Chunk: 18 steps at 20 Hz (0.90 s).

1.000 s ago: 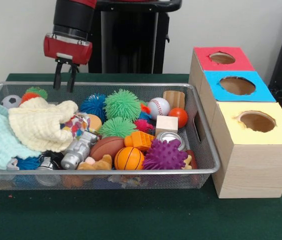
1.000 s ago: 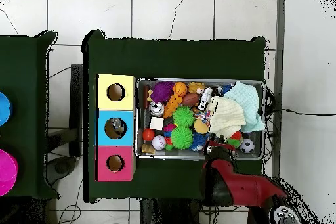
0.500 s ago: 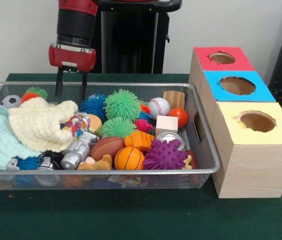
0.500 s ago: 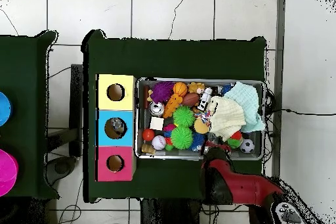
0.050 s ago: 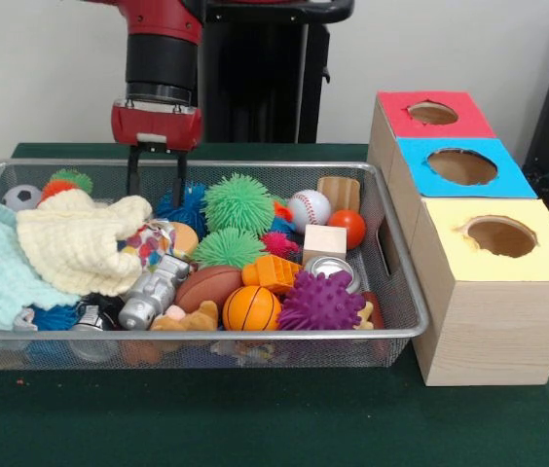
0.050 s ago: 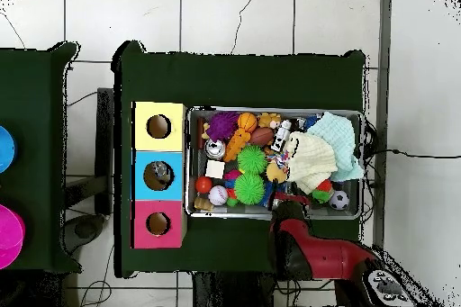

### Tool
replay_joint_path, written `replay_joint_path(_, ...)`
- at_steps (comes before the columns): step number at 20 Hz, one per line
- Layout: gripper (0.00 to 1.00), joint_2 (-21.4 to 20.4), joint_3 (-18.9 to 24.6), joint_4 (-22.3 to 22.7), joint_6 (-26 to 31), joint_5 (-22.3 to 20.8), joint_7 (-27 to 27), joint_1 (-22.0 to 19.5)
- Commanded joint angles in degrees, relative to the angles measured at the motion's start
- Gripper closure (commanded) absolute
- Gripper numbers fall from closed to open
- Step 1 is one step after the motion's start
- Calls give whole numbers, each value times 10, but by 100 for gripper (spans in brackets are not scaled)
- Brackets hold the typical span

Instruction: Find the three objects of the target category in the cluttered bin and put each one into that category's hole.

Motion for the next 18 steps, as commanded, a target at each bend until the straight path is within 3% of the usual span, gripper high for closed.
replay_joint_path(1,0,49,8,-51,-59,34,62,21)
replay_joint_path(7,0,46,-32,-62,-78,44,42,22)
replay_joint_path(18,0,49,-47,-72,-41,33,49,10)
